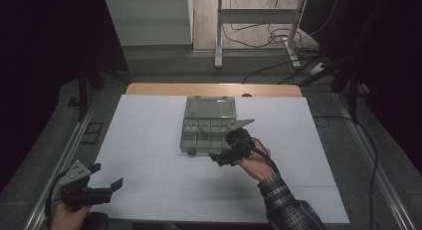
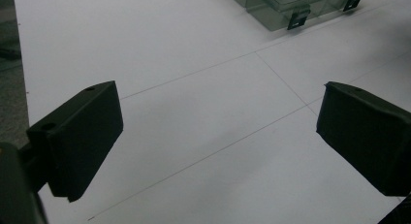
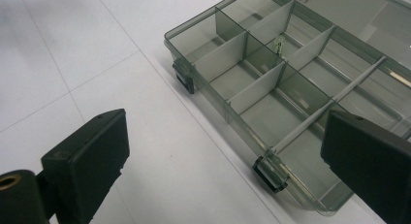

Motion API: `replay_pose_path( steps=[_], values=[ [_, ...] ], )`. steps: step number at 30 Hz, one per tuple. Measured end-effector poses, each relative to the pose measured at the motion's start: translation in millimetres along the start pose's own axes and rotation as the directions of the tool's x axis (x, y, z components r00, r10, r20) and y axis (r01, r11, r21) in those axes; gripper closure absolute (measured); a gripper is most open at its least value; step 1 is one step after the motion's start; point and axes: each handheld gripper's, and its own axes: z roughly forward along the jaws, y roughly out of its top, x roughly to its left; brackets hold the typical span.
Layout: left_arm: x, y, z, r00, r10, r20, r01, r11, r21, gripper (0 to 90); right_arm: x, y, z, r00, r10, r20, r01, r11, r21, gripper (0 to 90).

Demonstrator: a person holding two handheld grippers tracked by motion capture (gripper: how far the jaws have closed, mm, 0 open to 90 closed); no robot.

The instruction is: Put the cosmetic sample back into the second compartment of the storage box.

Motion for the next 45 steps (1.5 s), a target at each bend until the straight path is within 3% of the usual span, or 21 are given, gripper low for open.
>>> replay_pose_path(
  steps=[9,23,40,45],
  values=[
    [-0.4,0.0,0.0,1.0000,0.005,-0.004,-0.005,1.0000,0.002,3.3,1.0,-9.8,-10.9,0.9996,0.004,-0.027,-0.004,1.0000,-0.007,3.6],
    [-0.2,-0.9,-1.3,1.0000,-0.004,-0.006,0.004,1.0000,0.001,3.3,1.3,-27.1,-25.9,0.9996,0.018,-0.021,-0.018,0.9998,0.001,0.0],
    [-0.2,-1.7,-2.7,0.9999,-0.008,-0.011,0.008,1.0000,0.001,3.2,-0.7,-54.7,-54.7,0.9979,0.056,0.033,-0.053,0.9957,-0.076,0.0],
    [0.0,-1.9,-3.0,0.9999,-0.010,-0.012,0.010,0.9999,-0.001,3.2,0.1,-64.5,-63.1,0.9971,0.055,0.052,-0.051,0.9957,-0.077,0.0]
  ],
)
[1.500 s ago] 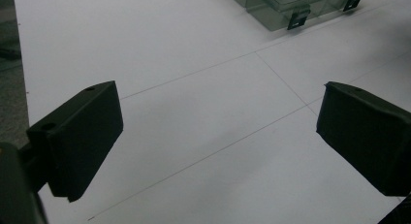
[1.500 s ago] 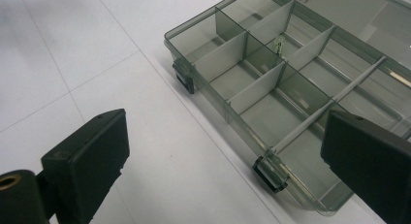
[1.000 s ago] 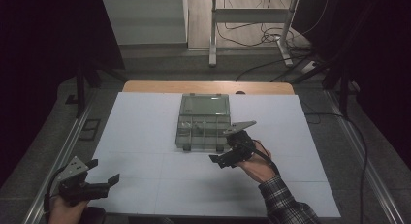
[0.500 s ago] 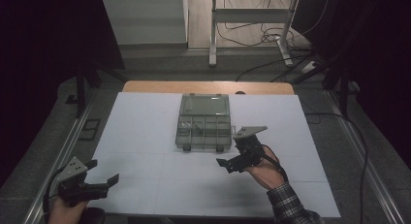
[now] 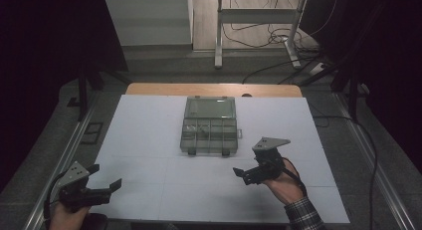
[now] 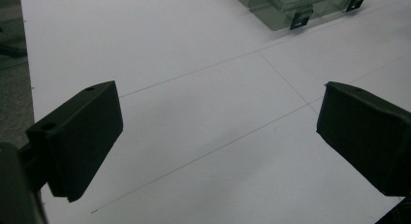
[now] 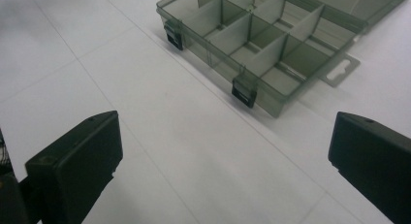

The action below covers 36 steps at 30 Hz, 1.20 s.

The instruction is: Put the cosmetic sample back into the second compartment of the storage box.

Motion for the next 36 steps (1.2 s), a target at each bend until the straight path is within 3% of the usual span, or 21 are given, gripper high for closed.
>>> replay_pose_path(
  steps=[19,36],
  values=[
    [1.2,-0.7,-0.8,0.9999,-0.012,0.003,0.012,0.9999,-0.006,3.0,1.2,-30.1,-38.6,0.9967,0.021,0.078,-0.018,0.9992,-0.035,0.0],
    [1.5,-0.7,-0.9,0.9999,-0.016,0.002,0.016,0.9998,-0.007,2.9,-1.1,-54.6,-68.6,0.9859,0.057,0.157,-0.045,0.9959,-0.079,0.0]
  ],
)
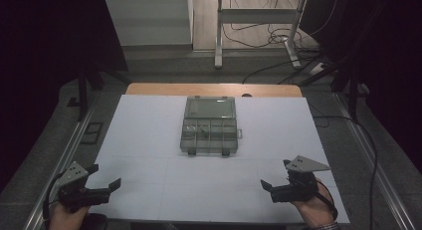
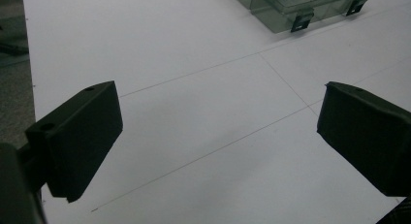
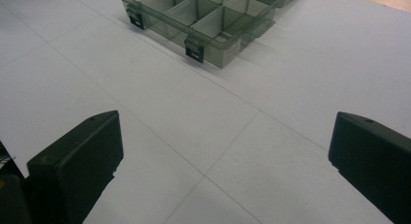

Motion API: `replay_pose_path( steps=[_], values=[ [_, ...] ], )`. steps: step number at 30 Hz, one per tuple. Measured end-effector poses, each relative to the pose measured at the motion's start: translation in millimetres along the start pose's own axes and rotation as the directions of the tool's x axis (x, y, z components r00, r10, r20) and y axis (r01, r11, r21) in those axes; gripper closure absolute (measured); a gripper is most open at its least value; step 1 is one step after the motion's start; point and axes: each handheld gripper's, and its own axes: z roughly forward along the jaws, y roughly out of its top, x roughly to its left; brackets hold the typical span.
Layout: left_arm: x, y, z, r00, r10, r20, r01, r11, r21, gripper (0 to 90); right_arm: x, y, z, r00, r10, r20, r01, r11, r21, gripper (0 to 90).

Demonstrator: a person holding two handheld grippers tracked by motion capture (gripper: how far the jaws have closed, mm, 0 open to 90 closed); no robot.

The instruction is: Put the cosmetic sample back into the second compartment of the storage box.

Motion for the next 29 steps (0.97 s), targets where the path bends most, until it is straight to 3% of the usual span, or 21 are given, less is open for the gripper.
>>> replay_pose_path(
  steps=[8,15,22,25,29],
  values=[
    [-0.1,0.0,-0.2,1.0000,-0.002,-0.002,0.002,1.0000,-0.001,2.9,-8.9,-13.0,-13.9,0.9982,0.039,0.045,-0.039,0.9992,-0.011,0.0],
    [-0.4,-0.2,-0.5,1.0000,0.001,-0.004,-0.001,1.0000,-0.002,2.9,-14.7,-28.8,-27.3,0.9921,0.089,0.089,-0.087,0.9959,-0.025,0.0],
    [0.0,-0.5,-0.9,1.0000,-0.002,-0.004,0.002,1.0000,-0.003,2.8,-16.2,-44.4,-38.6,0.9851,0.108,0.134,-0.106,0.9942,-0.020,0.0],
    [-0.1,-0.6,-0.8,1.0000,-0.001,-0.005,0.001,1.0000,-0.002,2.8,-18.0,-46.3,-43.2,0.9814,0.137,0.134,-0.131,0.9897,-0.059,0.0],
    [0.0,-0.1,-0.6,1.0000,-0.005,-0.004,0.005,1.0000,-0.003,2.8,-17.9,-46.3,-41.8,0.9817,0.131,0.139,-0.125,0.9910,-0.047,0.0]
  ],
)
